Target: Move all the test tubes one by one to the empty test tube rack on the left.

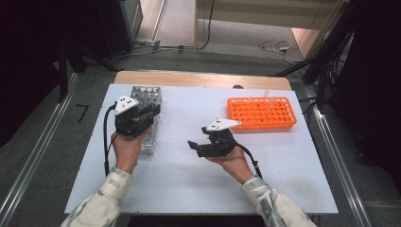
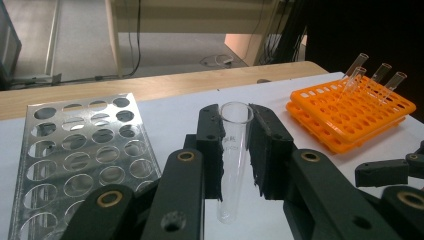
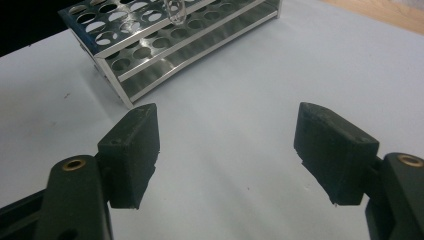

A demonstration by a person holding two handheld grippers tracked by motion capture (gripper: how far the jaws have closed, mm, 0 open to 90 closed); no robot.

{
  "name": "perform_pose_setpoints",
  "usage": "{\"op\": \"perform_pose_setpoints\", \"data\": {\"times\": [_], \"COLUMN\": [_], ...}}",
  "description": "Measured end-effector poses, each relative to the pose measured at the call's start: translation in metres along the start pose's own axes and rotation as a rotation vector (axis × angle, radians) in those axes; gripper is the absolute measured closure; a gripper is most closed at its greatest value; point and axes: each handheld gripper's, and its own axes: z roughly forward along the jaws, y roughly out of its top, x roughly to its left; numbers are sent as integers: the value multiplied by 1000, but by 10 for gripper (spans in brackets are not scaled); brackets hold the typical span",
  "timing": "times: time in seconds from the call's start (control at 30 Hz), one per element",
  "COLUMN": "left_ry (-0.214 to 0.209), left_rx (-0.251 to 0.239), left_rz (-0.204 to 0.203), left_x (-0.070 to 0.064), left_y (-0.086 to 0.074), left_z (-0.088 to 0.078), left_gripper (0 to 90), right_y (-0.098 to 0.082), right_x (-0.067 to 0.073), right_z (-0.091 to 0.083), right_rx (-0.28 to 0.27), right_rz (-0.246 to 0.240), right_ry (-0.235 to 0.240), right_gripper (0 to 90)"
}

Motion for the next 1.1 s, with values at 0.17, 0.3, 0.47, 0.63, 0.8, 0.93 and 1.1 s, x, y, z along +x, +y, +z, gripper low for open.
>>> {"op": "perform_pose_setpoints", "data": {"times": [0.17, 0.3, 0.47, 0.63, 0.8, 0.93, 1.1], "left_ry": [-3, -6, 0, 16, 30, 65, 78], "left_rx": [-6, -2, 17, 16, 15, 18, 27], "left_rz": [0, 9, 41, 64, 86, 117, 121], "left_x": [2, 1, 0, 0, -2, -3, -1], "left_y": [1, 0, -6, -13, -21, -27, -34], "left_z": [-8, -15, -34, -47, -53, -54, -51], "left_gripper": [757, 757, 757, 757, 756, 757, 756], "right_y": [0, 0, 0, 1, 1, 1, 1], "right_x": [1, 1, 0, 0, 0, 0, 0], "right_z": [0, 0, -2, -2, -3, -3, -2], "right_rx": [0, 0, -4, -9, -7, -8, -6], "right_rz": [-3, 0, 2, -1, 2, 2, 3], "right_ry": [3, 2, -3, -6, -9, -9, -9], "right_gripper": [249, 249, 249, 251, 251, 251, 251]}}
